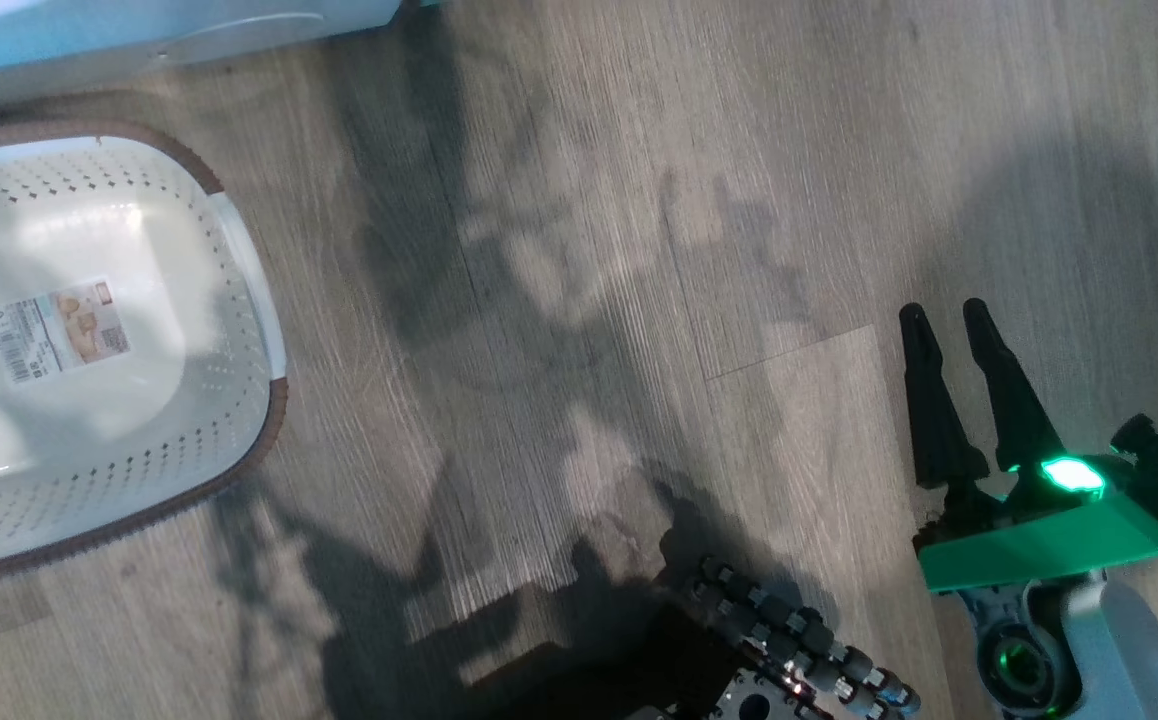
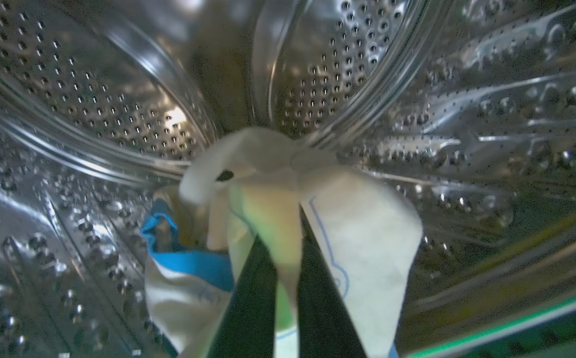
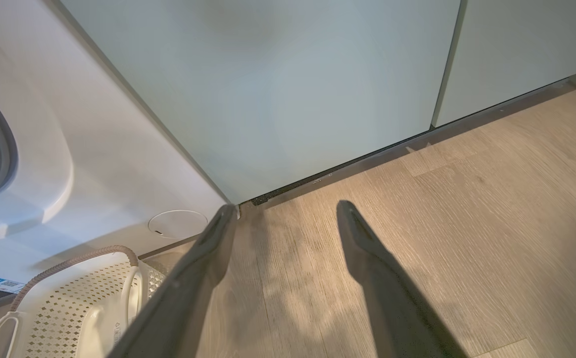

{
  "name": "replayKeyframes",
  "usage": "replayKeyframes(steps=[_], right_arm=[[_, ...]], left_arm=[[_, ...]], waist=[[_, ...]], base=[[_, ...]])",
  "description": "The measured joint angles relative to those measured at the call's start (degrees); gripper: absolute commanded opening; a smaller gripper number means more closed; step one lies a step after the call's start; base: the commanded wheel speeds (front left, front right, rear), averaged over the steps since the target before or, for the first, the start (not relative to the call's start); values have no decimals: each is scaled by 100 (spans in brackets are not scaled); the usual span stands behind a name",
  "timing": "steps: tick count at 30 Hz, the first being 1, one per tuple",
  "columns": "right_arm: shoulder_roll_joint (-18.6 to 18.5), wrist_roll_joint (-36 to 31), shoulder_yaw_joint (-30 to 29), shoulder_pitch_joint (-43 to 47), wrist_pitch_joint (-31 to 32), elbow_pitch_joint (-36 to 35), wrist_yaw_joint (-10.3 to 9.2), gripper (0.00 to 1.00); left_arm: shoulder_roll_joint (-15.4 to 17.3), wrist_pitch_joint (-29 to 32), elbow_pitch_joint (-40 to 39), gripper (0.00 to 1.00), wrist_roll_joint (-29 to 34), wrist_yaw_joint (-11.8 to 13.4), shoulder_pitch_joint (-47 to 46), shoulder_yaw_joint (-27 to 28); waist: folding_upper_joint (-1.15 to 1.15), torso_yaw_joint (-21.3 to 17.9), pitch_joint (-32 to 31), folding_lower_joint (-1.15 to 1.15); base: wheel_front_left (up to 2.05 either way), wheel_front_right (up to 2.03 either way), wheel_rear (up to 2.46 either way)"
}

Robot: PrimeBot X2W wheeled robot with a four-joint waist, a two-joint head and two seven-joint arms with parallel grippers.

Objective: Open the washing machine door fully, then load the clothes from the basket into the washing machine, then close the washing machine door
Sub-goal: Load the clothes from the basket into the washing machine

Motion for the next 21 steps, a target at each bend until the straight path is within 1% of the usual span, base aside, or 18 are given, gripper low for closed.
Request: replayKeyframes(steps=[1,5,8,9,12,15,16,21], right_arm=[[0,0,0,0,0,0,0,100],[0,1,-24,5,0,-44,1,100],[0,8,-29,11,0,-62,1,100],[0,8,-29,13,0,-63,0,100],[1,10,-22,13,0,-87,1,100],[1,51,-22,13,0,-102,1,100],[1,51,-22,13,0,-102,1,100],[1,51,-22,7,0,-103,1,100]], left_arm=[[0,0,0,0,0,0,0,0],[-156,-828,343,0,380,9,-488,-171],[-222,-1573,504,0,701,20,-855,-331],[-261,-1745,590,0,783,60,-975,-347],[-358,-2235,828,0,944,57,-1193,-466],[-457,-2225,1300,0,866,46,-1234,-486],[-480,-2196,1444,0,810,-14,-1223,-486],[-565,-2148,1918,0,563,-73,-1175,-413]], waist=[[0,0,0,0],[0,7,81,0],[0,19,130,-1],[0,25,146,-1],[0,45,190,-1],[0,70,221,-1],[0,78,229,-1],[0,111,258,-1]], base=[[0,0,0],[0,0,0],[0,0,0],[0,0,0],[0,0,0],[0,0,0],[0,0,0],[0,0,0]])
